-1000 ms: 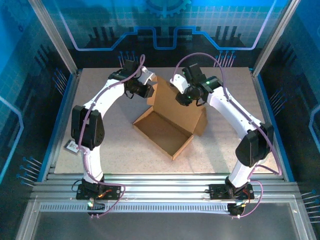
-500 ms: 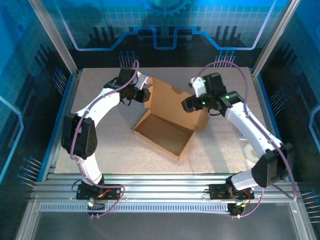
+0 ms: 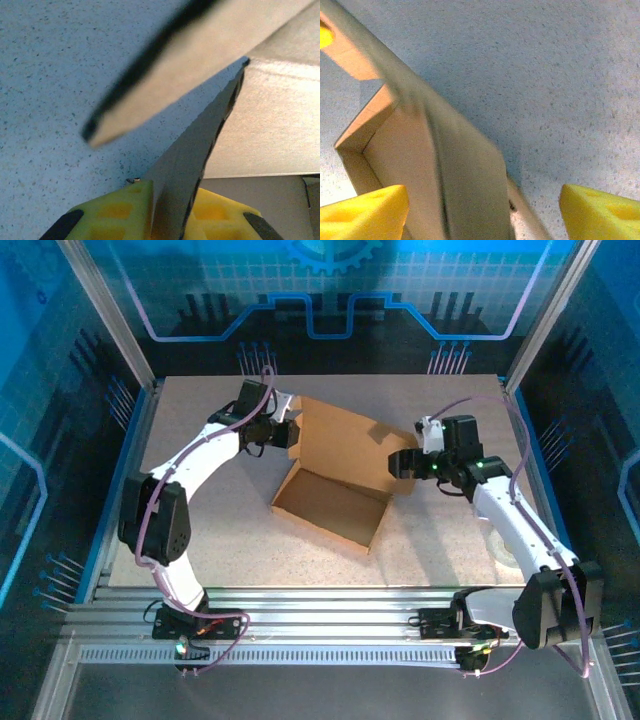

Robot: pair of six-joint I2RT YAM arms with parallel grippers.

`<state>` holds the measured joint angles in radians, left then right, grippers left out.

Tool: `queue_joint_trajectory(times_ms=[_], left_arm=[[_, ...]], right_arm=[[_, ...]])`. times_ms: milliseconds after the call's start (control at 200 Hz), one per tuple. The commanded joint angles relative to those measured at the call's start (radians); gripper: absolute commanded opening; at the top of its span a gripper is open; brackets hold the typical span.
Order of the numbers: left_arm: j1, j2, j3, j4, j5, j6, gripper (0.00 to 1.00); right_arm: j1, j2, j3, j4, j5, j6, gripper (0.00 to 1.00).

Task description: Fold the paper box

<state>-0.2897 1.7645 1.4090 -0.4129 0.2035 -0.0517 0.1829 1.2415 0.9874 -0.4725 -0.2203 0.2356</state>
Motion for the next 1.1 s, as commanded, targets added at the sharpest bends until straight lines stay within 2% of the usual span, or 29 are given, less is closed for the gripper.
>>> queue_joint_trajectory(times_ms=[0, 370, 635, 1096], left_arm=[[-0.011, -0.043, -0.041, -0.010, -0.057, -0.097, 0.19], [-0.038, -0.095, -0.107, 0.001, -0.120, -0.235, 0.19], [-0.051, -0.149, -0.185, 0.081, -0.118, -0.320, 0.19], [-0.083, -0.149, -0.177, 0.140, -0.156, -0.389, 0.20]], right_arm=[[0.005, -0.031, -0.040, 0.038, 0.049, 0.115, 0.75], [0.147, -0.003, 0.009, 0.008, 0.273, 0.169, 0.40], [0.178, 0.036, 0.030, 0.046, 0.367, 0.214, 0.18], [0.210, 0.106, 0.043, 0.198, 0.479, 0.232, 0.06]])
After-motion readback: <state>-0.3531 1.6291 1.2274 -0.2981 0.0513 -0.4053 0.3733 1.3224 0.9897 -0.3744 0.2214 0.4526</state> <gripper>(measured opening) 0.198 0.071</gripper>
